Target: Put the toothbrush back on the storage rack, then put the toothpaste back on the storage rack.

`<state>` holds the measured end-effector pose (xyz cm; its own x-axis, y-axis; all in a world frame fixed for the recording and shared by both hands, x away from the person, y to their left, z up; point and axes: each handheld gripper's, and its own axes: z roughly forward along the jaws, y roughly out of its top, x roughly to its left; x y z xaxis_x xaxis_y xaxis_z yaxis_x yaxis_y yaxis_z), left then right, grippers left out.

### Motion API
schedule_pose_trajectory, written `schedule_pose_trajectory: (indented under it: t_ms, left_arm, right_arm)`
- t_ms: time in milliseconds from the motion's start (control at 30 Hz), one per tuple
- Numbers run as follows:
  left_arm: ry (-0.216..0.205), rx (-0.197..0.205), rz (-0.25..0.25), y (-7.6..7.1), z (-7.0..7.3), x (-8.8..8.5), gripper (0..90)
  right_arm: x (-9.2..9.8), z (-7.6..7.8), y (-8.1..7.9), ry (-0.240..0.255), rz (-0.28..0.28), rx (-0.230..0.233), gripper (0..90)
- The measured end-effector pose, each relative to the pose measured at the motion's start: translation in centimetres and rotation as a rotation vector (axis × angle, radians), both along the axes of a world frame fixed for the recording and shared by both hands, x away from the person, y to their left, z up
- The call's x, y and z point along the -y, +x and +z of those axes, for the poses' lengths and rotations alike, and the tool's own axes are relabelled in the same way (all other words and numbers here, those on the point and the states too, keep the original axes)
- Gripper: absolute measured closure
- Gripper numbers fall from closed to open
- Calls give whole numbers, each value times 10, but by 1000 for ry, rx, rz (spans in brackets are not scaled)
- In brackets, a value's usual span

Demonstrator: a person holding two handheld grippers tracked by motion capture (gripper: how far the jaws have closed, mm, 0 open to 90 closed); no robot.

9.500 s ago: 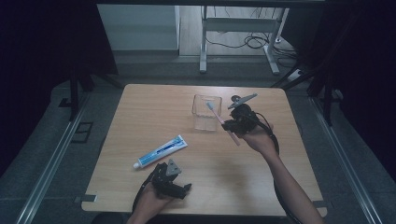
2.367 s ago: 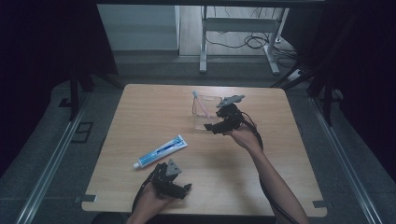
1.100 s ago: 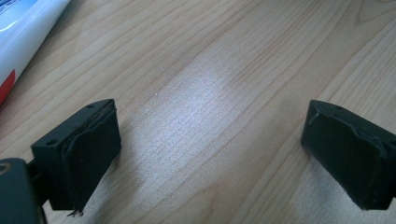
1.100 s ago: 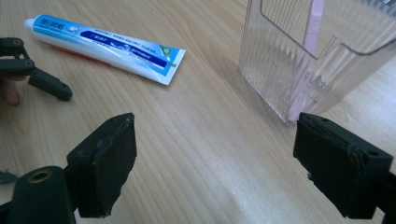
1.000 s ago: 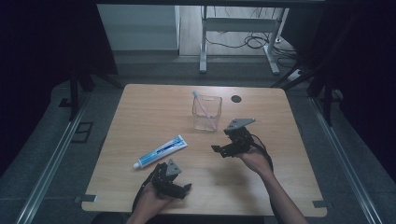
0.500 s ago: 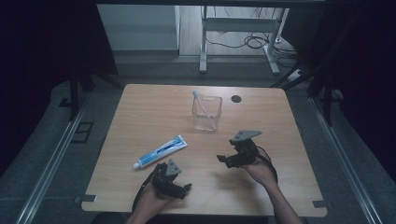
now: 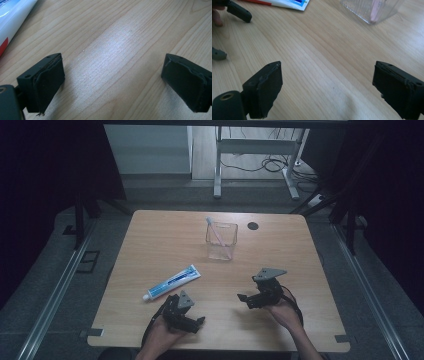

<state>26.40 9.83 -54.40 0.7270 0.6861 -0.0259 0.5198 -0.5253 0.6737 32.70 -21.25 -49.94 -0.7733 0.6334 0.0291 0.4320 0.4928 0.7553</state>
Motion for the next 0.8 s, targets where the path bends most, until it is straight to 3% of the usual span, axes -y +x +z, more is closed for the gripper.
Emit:
schedule_pose_trajectory:
  t_ms: [467, 800]
  left_arm:
    - [-1, -1, 1, 0, 0, 0, 47]
    - [1, -3, -1, 0, 0, 0, 43]
  right_arm:
    - [23, -24, -19, -22, -45, -22, 49]
    - [34, -34, -23, -42, -62, -19, 48]
